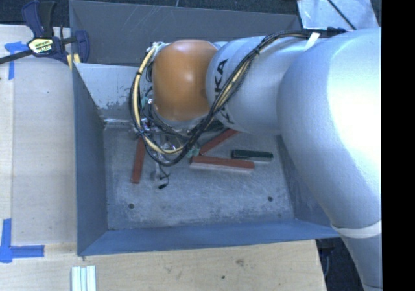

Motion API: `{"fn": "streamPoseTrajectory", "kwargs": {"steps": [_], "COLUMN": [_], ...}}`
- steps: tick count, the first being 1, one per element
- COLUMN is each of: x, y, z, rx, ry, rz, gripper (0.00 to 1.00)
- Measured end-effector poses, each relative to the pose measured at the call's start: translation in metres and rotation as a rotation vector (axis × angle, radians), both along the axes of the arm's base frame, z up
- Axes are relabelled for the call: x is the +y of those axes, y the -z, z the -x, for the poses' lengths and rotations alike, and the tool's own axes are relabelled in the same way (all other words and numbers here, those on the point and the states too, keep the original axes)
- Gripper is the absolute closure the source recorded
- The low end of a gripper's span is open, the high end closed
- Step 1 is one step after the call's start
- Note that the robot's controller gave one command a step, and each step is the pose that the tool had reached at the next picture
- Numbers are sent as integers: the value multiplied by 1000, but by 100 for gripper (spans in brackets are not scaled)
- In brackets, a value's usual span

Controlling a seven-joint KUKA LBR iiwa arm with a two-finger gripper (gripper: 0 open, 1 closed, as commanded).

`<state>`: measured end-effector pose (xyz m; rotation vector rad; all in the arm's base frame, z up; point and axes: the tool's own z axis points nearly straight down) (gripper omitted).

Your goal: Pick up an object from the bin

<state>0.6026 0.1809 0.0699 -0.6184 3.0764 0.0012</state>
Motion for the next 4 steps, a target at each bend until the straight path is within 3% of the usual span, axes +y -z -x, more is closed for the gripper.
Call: {"fn": "streamPoseTrajectory", "kwargs": {"steps": [1,3,4], "x": [1,0,0], "y": [-2,-6,-26], "z": [-6,-5,-3], "rx": [-4,3,10], "ry": [-6,-6,-6], "rz": [-2,0,3], "gripper": [100,100,100]}}
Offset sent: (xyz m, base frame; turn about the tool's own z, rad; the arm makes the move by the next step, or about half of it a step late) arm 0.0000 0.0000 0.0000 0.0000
